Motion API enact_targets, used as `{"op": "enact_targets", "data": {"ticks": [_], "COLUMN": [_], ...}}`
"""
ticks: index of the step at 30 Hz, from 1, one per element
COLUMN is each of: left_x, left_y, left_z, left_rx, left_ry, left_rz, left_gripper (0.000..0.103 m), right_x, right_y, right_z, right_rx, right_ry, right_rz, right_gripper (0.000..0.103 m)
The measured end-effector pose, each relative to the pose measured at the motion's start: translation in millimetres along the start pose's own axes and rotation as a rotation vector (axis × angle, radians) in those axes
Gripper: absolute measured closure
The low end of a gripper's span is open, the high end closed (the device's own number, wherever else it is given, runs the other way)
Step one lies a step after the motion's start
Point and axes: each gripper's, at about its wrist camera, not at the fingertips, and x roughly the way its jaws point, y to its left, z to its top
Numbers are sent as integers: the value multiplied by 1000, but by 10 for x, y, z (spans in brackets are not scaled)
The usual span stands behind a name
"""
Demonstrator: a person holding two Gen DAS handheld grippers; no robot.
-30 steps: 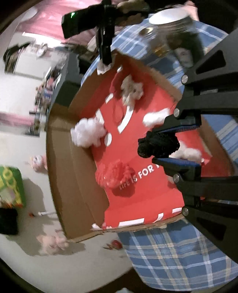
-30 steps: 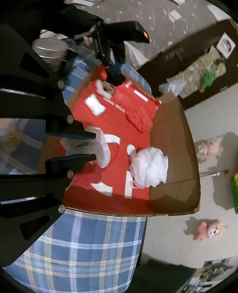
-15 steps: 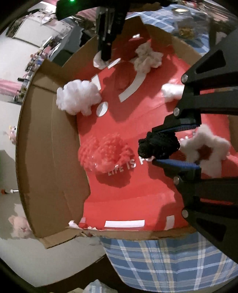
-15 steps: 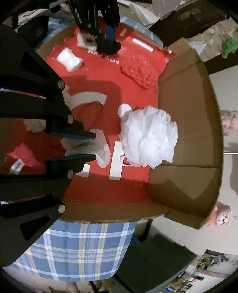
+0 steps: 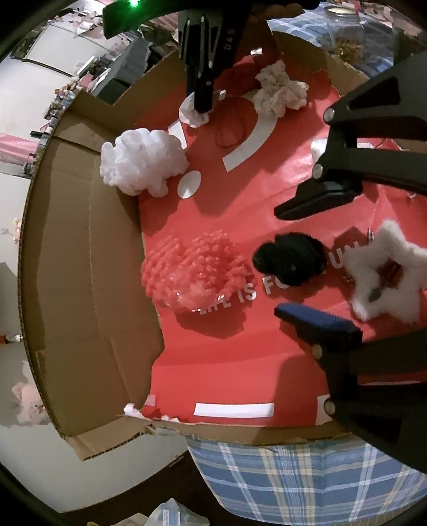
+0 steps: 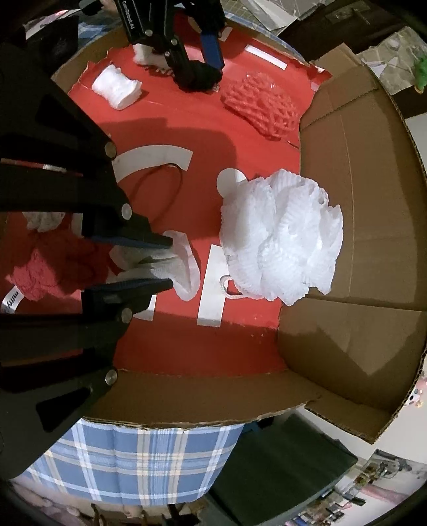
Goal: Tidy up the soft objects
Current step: 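Lower both items into the box and open both tools to release them, then withdraw both open tools from the box toward the blue roll and tan sponge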
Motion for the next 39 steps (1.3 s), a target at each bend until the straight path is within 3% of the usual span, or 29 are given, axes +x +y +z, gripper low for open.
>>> {"op": "enact_targets", "data": {"ticks": [3,4,5,9,13,21,24,31,36,39], "left_x": [-9,-19,-38,-129,-365,-970,-1208,-1807,-2119,-2246], "left_y": [-13,-22,-39,-88,-151,-368,-467,-703,-846,-931], "left_z": [-7,-13,-14,-37,-98,-298,-389,-727,-1037,-1247], "left_rx": [-7,-2,3,5,15,4,0,-10,-33,-43], "left_ry": [3,1,-3,-28,-80,-209,-264,-431,-520,-570], "left_rz": [-1,-1,2,-9,-17,-32,-24,42,38,58], "left_gripper": [42,42,42,41,29,11,11,3,1,0], "right_x": [-61,-93,-111,-282,-494,-1108,-1381,-2008,-2393,-2545], "right_y": [25,64,95,211,245,333,353,464,601,675], "right_z": [-23,-22,-21,-58,-120,-396,-528,-1024,-1521,-1791], "right_rx": [-2,-8,-15,-33,-24,-36,-30,-12,-34,-47], "right_ry": [-10,-16,-25,-73,-103,-214,-270,-434,-564,-629], "right_rz": [1,-4,12,-16,6,16,19,4,-30,-58], "right_gripper": [70,49,45,45,44,28,27,22,12,12]}}
